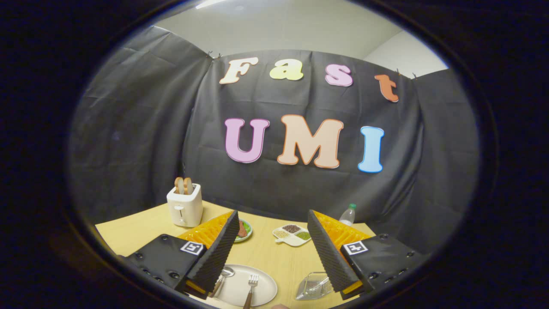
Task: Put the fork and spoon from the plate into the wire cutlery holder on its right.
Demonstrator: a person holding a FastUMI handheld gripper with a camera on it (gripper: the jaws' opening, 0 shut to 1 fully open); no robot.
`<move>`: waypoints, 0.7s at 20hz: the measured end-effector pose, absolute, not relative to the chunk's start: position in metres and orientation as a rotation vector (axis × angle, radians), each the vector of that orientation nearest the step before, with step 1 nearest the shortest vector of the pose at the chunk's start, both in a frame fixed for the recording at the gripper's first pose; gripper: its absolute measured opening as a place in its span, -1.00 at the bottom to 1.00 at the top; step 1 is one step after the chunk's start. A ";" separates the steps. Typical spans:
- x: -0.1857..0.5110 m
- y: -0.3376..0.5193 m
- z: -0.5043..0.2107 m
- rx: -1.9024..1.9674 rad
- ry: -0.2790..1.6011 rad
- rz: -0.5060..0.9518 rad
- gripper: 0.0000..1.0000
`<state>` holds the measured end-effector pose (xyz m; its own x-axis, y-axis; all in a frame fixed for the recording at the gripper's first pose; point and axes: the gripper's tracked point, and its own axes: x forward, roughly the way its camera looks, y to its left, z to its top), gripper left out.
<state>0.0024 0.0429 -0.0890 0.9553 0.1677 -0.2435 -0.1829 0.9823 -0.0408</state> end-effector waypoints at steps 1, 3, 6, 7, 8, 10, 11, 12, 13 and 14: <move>0.002 0.045 -0.095 -0.061 0.258 0.183 1.00; 0.001 0.046 -0.110 -0.067 0.299 0.196 1.00; -0.003 0.050 -0.138 -0.080 0.381 0.227 1.00; -0.007 0.052 -0.150 -0.076 0.418 0.241 1.00; -0.011 0.054 -0.162 -0.073 0.457 0.252 1.00; -0.017 0.054 -0.183 -0.070 0.523 0.262 1.00; -0.019 0.056 -0.191 -0.067 0.549 0.269 1.00; -0.021 0.058 -0.201 -0.068 0.576 0.276 1.00; -0.024 0.060 -0.211 -0.078 0.604 0.280 1.00; -0.028 0.061 -0.223 -0.090 0.631 0.286 1.00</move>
